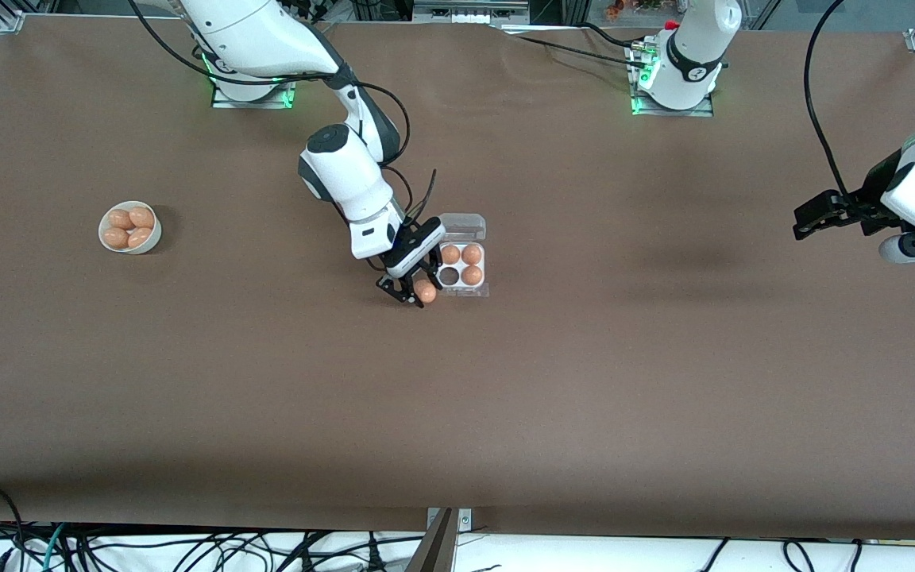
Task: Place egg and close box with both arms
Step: 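Lift the egg and carry it with the right gripper toward the carton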
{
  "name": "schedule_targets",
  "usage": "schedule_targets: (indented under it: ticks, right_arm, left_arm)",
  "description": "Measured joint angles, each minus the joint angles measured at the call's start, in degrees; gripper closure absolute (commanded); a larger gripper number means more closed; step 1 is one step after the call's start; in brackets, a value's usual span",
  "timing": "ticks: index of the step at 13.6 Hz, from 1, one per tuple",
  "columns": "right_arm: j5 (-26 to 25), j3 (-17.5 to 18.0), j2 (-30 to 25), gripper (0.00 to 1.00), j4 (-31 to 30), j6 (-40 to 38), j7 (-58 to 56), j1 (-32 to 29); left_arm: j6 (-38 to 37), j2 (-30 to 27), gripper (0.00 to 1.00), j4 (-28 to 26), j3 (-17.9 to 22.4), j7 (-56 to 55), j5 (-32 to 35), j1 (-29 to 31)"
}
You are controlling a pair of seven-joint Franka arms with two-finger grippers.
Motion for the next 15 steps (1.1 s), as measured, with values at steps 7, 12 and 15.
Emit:
schedule_targets:
  ticks: [7,12,15]
  right_arm:
    - [14.26,-0.24,-7.82,0.68,3.42,-21.83,-23.8,-3.33]
    - [50.76,-1.06,-6.28,0.68,6.36,-26.76,-57.75,-4.48]
    - [67.39,-3.63,-3.96,0.7,9.87,-33.89,-73.01,-4.57]
  left_arm:
    - [0.0,0.02,0.0,0.0,0.0,0.0,0.0,0.0]
    - [0.0,0.03,0.0,0.0,0.0,0.0,0.0,0.0]
    - [0.0,0.04,0.0,0.0,0.0,0.0,0.0,0.0]
